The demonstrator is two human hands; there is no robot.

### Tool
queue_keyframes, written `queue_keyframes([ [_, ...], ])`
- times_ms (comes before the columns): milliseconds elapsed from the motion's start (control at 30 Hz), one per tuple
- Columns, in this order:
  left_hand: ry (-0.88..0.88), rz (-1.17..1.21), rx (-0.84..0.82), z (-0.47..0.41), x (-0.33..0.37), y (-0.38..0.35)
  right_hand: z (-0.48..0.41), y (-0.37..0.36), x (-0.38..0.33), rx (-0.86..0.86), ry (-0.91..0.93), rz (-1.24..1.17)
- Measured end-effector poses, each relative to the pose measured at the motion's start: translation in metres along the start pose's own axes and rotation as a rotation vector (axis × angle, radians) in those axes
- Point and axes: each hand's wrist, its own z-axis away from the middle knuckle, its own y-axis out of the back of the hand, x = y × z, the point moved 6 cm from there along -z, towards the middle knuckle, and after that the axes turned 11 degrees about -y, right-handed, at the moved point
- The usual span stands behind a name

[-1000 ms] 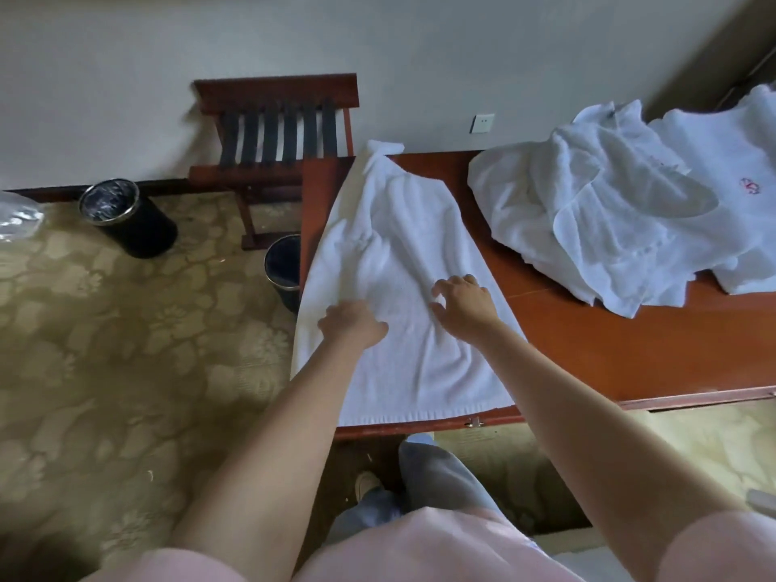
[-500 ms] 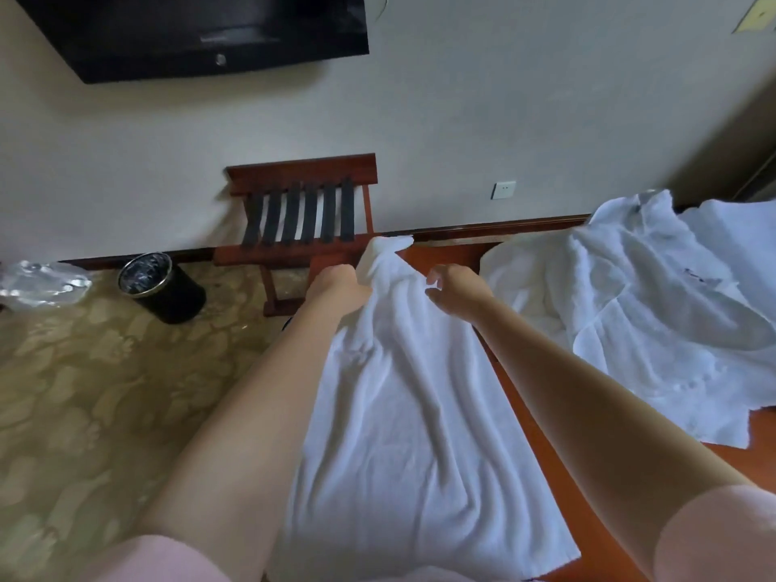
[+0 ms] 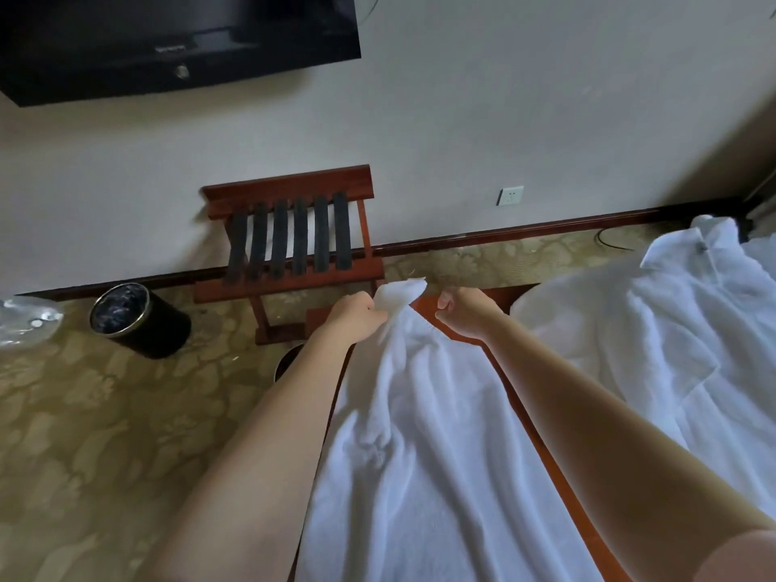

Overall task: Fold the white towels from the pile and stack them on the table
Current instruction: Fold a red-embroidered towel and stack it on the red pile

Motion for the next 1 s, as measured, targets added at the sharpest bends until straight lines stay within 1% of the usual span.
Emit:
queue_keyframes([
  [233, 0.047, 0.007, -0.009, -0.069, -0.02, -0.02, -0.054, -0.031, 0.002, -0.077, -0.088, 0.039],
  [367, 0.043, 0.055, -0.043, -0.091, -0.019, -0.041, -0.065, -0.051, 0.002, -0.104, -0.11, 0.051],
  [433, 0.037, 0.029, -0.031, -0.095, -0.017, -0.051, -0.065, -0.061, 0.002, -0.121, -0.11, 0.05],
  [500, 0.006, -0.006, 0.024, -0.098, -0.016, -0.057, -0.063, -0.069, 0.003, -0.115, -0.092, 0.045],
  [600, -0.012, 0.038, 0.143, -0.094, -0.022, -0.051, -0.058, -0.072, 0.004, -0.121, -0.044, 0.041],
  [633, -0.008, 0.058, 0.196, -0.091, -0.024, -0.046, -0.057, -0.07, 0.004, -0.119, -0.041, 0.019],
  [700, -0.011, 0.109, 0.325, -0.082, -0.025, -0.031, -0.056, -0.061, 0.004, -0.103, -0.057, -0.101],
  [767, -0.028, 0.153, 0.455, -0.072, -0.025, -0.01, -0.054, -0.045, 0.002, -0.052, -0.065, -0.255],
  [833, -0.028, 0.175, 0.543, -0.057, -0.027, 0.012, -0.047, -0.024, -0.003, 0.051, -0.036, -0.343],
  [900, -0.024, 0.173, 0.576, -0.051, -0.029, 0.026, -0.045, -0.001, -0.008, 0.183, -0.005, -0.374],
  [1000, -0.036, 0.149, 0.593, -0.026, -0.025, 0.048, -0.027, 0.042, -0.028, 0.337, 0.116, -0.341],
])
